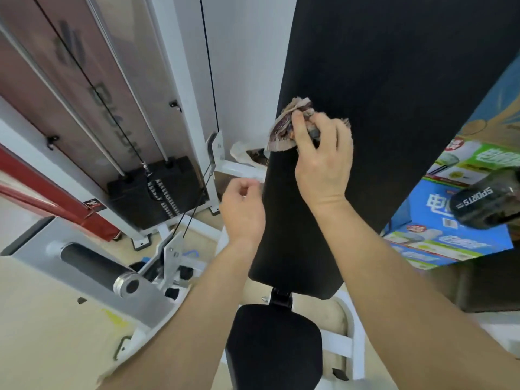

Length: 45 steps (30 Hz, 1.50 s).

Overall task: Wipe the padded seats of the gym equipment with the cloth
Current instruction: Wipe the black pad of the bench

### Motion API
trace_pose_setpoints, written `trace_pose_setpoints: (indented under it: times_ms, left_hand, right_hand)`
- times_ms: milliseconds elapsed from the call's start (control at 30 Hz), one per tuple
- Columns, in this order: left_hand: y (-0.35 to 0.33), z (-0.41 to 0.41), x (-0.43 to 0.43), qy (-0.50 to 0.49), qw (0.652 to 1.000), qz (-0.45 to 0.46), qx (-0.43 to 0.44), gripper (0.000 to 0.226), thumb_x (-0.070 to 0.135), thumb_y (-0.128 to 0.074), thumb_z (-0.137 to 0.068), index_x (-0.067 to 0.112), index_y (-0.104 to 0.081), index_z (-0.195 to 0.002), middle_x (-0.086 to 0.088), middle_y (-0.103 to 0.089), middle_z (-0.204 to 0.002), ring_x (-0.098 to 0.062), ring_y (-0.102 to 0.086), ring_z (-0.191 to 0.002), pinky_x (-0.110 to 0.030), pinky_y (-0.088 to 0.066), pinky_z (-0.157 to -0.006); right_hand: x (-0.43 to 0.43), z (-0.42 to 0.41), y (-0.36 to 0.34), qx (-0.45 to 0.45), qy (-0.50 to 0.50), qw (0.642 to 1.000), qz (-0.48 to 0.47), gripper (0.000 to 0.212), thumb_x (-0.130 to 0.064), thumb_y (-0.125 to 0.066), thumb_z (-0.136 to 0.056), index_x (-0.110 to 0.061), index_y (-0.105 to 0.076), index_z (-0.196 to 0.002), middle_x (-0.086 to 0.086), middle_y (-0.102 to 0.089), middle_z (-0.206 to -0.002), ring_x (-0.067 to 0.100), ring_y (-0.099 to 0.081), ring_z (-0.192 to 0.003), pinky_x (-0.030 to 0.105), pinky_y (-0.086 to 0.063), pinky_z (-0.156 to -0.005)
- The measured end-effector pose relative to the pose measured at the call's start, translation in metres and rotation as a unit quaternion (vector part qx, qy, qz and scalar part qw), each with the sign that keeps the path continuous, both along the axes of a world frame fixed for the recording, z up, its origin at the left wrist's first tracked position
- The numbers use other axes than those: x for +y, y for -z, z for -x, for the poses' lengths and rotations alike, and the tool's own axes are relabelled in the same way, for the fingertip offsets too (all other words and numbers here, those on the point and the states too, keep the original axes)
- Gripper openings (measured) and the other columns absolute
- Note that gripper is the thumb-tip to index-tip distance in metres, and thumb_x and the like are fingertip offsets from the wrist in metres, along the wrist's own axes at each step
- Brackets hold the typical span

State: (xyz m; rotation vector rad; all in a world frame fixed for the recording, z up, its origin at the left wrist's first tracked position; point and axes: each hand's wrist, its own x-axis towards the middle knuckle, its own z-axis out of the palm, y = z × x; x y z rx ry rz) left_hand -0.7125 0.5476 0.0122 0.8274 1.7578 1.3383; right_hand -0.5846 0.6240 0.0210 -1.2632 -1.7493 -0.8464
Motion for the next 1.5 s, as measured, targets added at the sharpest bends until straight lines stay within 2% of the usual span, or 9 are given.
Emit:
trace_pose_setpoints:
  times_ms: [167, 367, 500, 700, 833, 1000, 1267, 1367, 1500]
  left_hand:
    - [0.082, 0.007, -0.021, -0.004, 0.999, 0.053, 0.005, 0.018, 0.011, -0.055, -0.093, 0.021, -0.065, -0.081, 0.004, -0.064, -0.074, -0.015, -0.056, -0.068, -0.036, -0.050, -0.072]
    - [0.127, 0.022, -0.043, 0.009, 0.993, 0.111, 0.028, 0.017, 0.012, -0.052, -0.095, 0.021, -0.065, -0.089, 0.005, -0.065, -0.083, -0.013, -0.059, -0.077, -0.030, -0.048, -0.076]
    - [0.119, 0.022, -0.049, 0.026, 0.992, 0.111, 0.045, 0.015, 0.013, -0.053, -0.095, 0.019, -0.067, -0.092, 0.005, -0.066, -0.083, -0.012, -0.060, -0.078, -0.032, -0.051, -0.078]
    - [0.050, -0.002, -0.037, 0.055, 0.997, 0.043, 0.038, 0.016, 0.013, -0.054, -0.095, 0.017, -0.069, -0.095, 0.008, -0.064, -0.079, -0.010, -0.059, -0.071, -0.024, -0.046, -0.068]
    - [0.010, -0.023, -0.026, 0.072, 0.997, 0.001, 0.037, 0.018, 0.011, -0.053, -0.094, 0.021, -0.068, -0.091, 0.007, -0.063, -0.077, -0.011, -0.058, -0.071, -0.025, -0.051, -0.072]
    - [0.029, -0.038, -0.025, 0.088, 0.994, -0.018, 0.060, 0.021, 0.008, -0.052, -0.094, 0.021, -0.067, -0.089, 0.008, -0.062, -0.075, -0.007, -0.056, -0.065, -0.020, -0.046, -0.064]
    - [0.121, -0.051, -0.058, 0.115, 0.988, 0.050, 0.089, 0.021, 0.005, -0.054, -0.094, 0.021, -0.065, -0.086, 0.008, -0.059, -0.067, 0.006, -0.051, -0.052, -0.008, -0.041, -0.053]
    - [0.121, -0.057, -0.063, 0.130, 0.985, 0.062, 0.093, 0.023, 0.007, -0.054, -0.094, 0.026, -0.064, -0.084, 0.009, -0.060, -0.068, 0.001, -0.052, -0.054, -0.008, -0.042, -0.053]
    - [0.082, -0.068, -0.053, 0.143, 0.985, 0.026, 0.095, 0.022, 0.009, -0.055, -0.095, 0.027, -0.064, -0.086, 0.009, -0.061, -0.075, -0.005, -0.056, -0.066, -0.012, -0.039, -0.059]
  right_hand:
    - [-0.068, 0.005, 0.144, -0.106, -0.102, 0.982, 0.119, 0.036, -0.007, -0.050, -0.097, -0.014, -0.067, -0.128, 0.010, -0.050, -0.124, 0.029, -0.050, -0.109, 0.045, -0.048, -0.093]
    - [-0.122, -0.006, 0.247, -0.197, -0.113, 0.935, 0.272, 0.041, -0.012, -0.048, -0.092, -0.015, -0.067, -0.127, 0.008, -0.065, -0.122, 0.029, -0.050, -0.111, 0.044, -0.042, -0.100]
    - [-0.118, -0.020, 0.214, -0.253, -0.130, 0.913, 0.293, 0.043, -0.014, -0.061, -0.087, -0.012, -0.063, -0.130, 0.010, -0.062, -0.122, 0.031, -0.058, -0.106, 0.046, -0.047, -0.100]
    - [-0.051, -0.044, 0.044, -0.139, -0.049, 0.981, 0.129, 0.041, -0.011, -0.057, -0.089, -0.013, -0.062, -0.130, 0.015, -0.063, -0.116, 0.034, -0.057, -0.101, 0.045, -0.051, -0.085]
    - [-0.011, -0.077, -0.051, -0.072, 0.045, 0.996, 0.035, 0.042, -0.011, -0.057, -0.090, -0.018, -0.062, -0.132, 0.012, -0.062, -0.119, 0.031, -0.056, -0.098, 0.037, -0.051, -0.072]
    - [-0.031, -0.096, 0.030, -0.098, 0.010, 0.995, -0.026, 0.038, -0.005, -0.057, -0.095, -0.015, -0.066, -0.130, 0.010, -0.045, -0.120, 0.032, -0.049, -0.095, 0.043, -0.051, -0.079]
    - [-0.134, -0.106, 0.233, -0.284, -0.147, 0.919, 0.229, 0.039, -0.014, -0.045, -0.096, -0.012, -0.063, -0.131, 0.011, -0.060, -0.123, 0.034, -0.060, -0.103, 0.049, -0.045, -0.096]
    - [-0.138, -0.110, 0.223, -0.285, -0.142, 0.916, 0.242, 0.037, -0.015, -0.047, -0.096, -0.014, -0.062, -0.129, 0.009, -0.064, -0.118, 0.032, -0.061, -0.102, 0.046, -0.048, -0.096]
    - [-0.098, -0.123, 0.120, -0.194, -0.075, 0.964, 0.167, 0.038, -0.012, -0.057, -0.092, -0.015, -0.063, -0.129, 0.013, -0.062, -0.118, 0.037, -0.056, -0.101, 0.047, -0.050, -0.085]
